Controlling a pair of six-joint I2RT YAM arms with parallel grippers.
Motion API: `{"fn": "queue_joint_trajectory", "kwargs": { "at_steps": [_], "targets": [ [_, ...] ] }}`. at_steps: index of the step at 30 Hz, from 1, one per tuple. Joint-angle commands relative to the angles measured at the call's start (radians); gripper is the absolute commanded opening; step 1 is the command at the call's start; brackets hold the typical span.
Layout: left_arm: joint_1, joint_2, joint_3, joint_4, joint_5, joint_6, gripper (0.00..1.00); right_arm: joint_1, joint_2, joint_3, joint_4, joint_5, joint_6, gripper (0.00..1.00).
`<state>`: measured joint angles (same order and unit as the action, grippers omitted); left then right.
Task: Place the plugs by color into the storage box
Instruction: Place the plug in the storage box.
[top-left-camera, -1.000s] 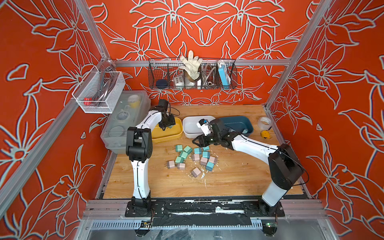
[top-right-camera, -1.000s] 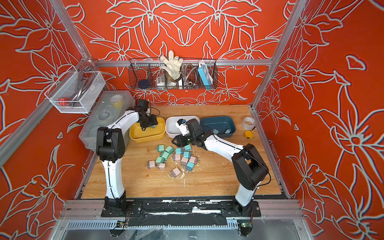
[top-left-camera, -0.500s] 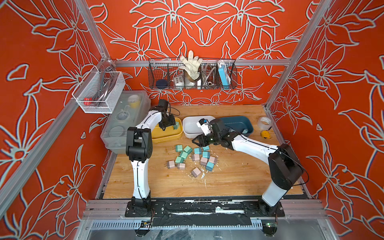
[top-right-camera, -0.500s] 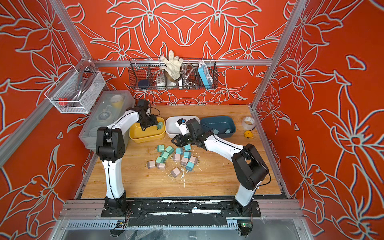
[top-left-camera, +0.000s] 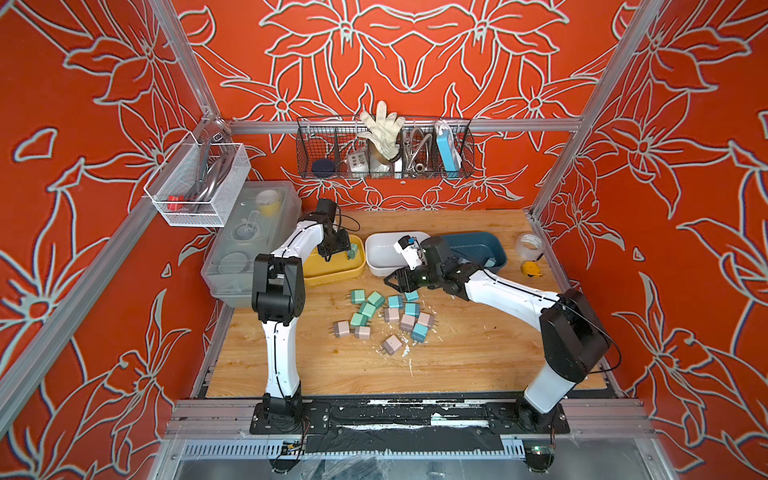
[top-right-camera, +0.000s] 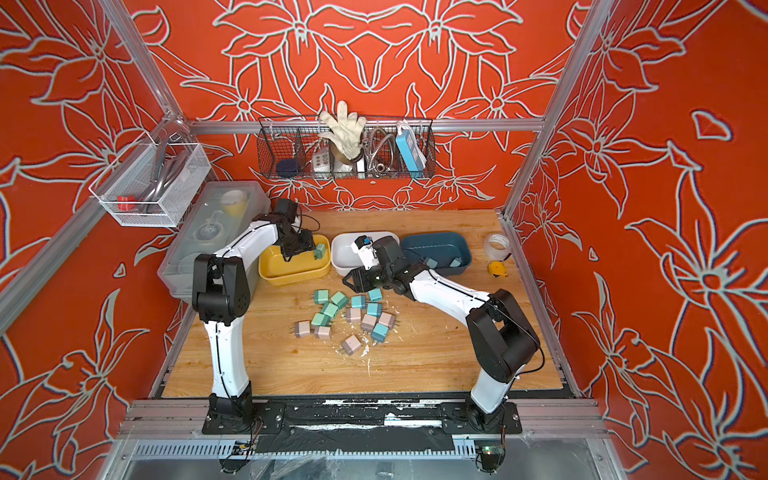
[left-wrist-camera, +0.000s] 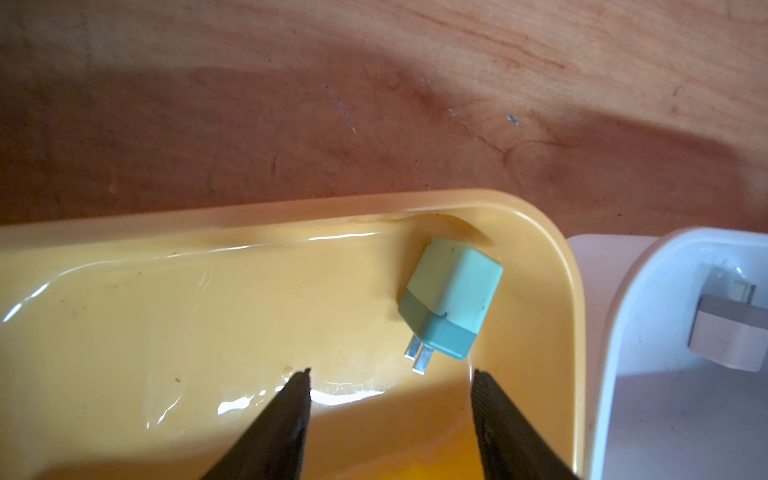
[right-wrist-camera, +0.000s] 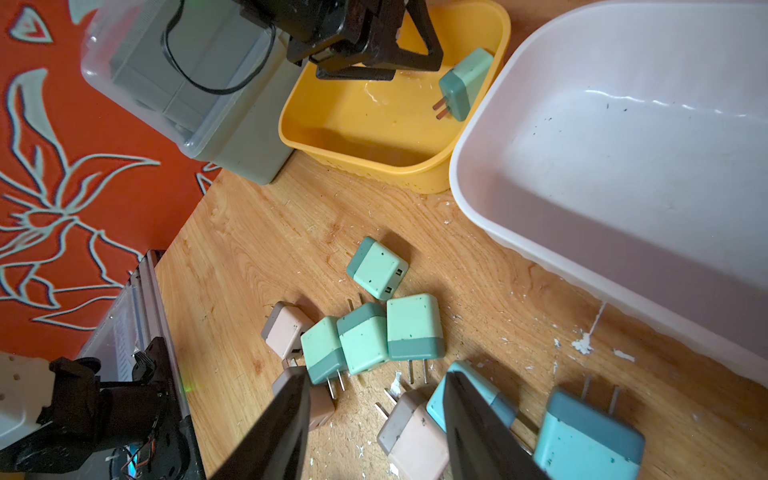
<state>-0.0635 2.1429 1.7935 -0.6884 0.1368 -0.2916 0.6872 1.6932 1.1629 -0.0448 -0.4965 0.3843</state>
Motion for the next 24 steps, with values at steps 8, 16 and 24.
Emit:
{"fn": "queue_joint_trajectory", "kwargs": {
  "at_steps": [8,16,24],
  "targets": [
    [0.007,-0.068,0.015,-0.023,-0.005,0.008,0.57,0.000,-0.003,0.002,-0.040,0.009,-0.027,0.56],
    [-0.018,-0.260,-0.112,0.033,-0.002,-0.018,0.56,0.002,-0.081,0.008,-0.142,0.045,-0.082,0.57],
    [-0.140,-0.459,-0.233,0.039,-0.004,0.003,0.57,0.002,-0.244,-0.095,-0.217,0.143,-0.101,0.58]
  ]
}}
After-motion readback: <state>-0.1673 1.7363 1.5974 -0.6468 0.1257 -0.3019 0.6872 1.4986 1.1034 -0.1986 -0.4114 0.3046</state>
